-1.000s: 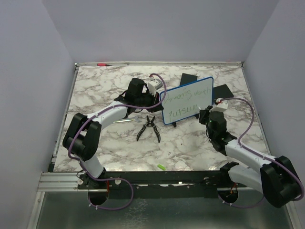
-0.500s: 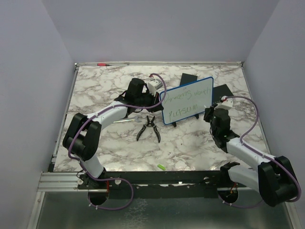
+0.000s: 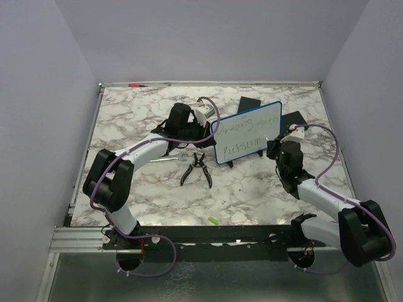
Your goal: Write a sentence on the whiteboard
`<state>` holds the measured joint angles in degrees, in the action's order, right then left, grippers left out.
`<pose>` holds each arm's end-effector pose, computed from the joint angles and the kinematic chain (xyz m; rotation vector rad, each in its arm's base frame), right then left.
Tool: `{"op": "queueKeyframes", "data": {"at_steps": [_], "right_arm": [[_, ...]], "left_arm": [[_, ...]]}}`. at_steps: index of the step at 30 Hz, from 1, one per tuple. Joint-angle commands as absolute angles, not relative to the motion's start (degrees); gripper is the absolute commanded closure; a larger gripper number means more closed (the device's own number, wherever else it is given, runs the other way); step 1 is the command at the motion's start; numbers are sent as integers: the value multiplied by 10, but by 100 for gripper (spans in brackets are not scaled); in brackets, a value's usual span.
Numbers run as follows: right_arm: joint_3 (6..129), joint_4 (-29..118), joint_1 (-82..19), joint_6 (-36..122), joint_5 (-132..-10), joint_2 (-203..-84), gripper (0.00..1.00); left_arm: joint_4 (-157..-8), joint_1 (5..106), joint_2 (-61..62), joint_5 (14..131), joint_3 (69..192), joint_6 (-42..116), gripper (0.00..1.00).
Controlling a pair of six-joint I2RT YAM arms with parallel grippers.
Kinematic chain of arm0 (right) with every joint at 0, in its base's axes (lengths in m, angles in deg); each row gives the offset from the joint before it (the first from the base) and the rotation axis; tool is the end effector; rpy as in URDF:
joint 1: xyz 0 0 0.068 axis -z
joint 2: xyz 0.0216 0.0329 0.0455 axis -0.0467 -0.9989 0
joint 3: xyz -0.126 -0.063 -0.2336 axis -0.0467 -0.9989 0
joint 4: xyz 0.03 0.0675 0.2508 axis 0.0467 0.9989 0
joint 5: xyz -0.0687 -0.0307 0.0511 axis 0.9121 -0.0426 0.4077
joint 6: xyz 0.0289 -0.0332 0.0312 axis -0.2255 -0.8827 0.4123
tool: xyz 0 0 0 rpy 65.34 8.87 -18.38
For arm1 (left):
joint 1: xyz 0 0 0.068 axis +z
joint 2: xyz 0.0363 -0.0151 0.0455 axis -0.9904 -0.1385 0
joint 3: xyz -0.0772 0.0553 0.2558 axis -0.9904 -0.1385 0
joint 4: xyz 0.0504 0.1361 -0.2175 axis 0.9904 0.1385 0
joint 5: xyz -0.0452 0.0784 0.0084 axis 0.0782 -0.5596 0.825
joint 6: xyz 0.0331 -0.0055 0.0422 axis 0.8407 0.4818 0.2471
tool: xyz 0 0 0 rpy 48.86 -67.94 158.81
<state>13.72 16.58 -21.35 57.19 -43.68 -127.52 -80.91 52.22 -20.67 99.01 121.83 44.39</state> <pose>0.2232 0.0629 0.1973 0.2699 1.8224 0.1678 0.3146 -0.2039 0.2375 0.8400 2.0151 -0.9939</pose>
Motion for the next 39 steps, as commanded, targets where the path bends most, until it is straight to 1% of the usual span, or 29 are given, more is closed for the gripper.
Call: {"op": "queueKeyframes", "data": {"at_steps": [1, 16, 27, 39], "right_arm": [[157, 142, -211, 559, -461, -1281, 99], [137, 155, -211, 553, -510, -1270, 99], [137, 182, -211, 589, -475, -1297, 99], [147, 178, -211, 583, -446, -1297, 99]], "left_arm": [[-782, 517, -220, 966, 1221, 464, 100], [-782, 517, -222, 968, 1222, 462, 100], [-782, 517, -222, 967, 1222, 462, 100], [-782, 517, -223, 968, 1222, 462, 100]]}}
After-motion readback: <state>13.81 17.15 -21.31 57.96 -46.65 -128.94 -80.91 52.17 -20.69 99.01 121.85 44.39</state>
